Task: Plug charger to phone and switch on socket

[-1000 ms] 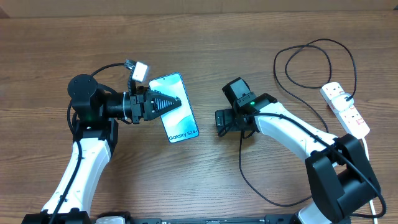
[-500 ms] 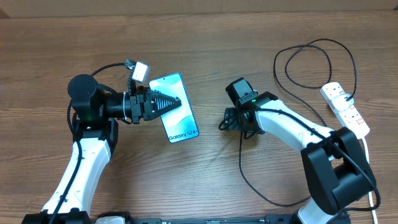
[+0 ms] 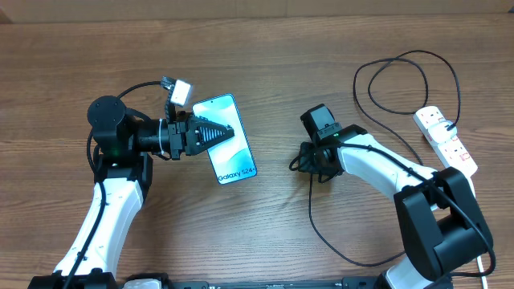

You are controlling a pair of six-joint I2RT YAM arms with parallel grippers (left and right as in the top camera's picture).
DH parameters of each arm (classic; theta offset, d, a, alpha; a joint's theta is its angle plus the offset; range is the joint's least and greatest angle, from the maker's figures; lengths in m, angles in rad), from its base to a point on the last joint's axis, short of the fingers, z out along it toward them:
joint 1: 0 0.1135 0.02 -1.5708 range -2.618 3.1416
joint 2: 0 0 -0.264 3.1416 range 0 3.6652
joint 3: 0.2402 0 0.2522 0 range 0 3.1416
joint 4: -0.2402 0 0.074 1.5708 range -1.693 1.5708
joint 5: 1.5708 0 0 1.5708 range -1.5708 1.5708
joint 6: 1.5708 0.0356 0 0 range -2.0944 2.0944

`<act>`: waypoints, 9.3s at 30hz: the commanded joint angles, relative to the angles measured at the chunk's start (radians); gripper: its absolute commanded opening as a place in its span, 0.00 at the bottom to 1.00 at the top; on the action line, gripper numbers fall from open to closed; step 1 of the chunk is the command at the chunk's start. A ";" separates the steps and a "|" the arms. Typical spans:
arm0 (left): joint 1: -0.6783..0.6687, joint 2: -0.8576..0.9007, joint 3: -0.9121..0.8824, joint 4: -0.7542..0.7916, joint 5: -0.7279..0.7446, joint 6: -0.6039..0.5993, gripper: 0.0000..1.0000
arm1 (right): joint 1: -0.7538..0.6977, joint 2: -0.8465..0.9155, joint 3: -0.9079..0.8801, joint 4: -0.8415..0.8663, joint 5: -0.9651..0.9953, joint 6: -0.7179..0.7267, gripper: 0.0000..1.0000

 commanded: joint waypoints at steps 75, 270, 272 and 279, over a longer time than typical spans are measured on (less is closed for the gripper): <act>-0.018 -0.001 0.010 0.223 -0.102 -0.355 0.04 | 0.105 -0.444 0.132 -0.200 -1.004 -0.578 0.04; -0.038 -0.001 0.009 -0.071 -0.182 -0.066 0.04 | 0.067 -0.486 0.113 -0.353 -0.890 -0.536 1.00; -0.038 -0.001 0.009 -0.071 -0.182 -0.067 0.04 | 0.077 -0.486 0.113 -0.318 -0.839 -0.480 0.91; -0.038 -0.001 0.009 -0.071 -0.185 -0.070 0.04 | 0.148 -0.476 0.113 -0.208 -0.628 -0.344 0.87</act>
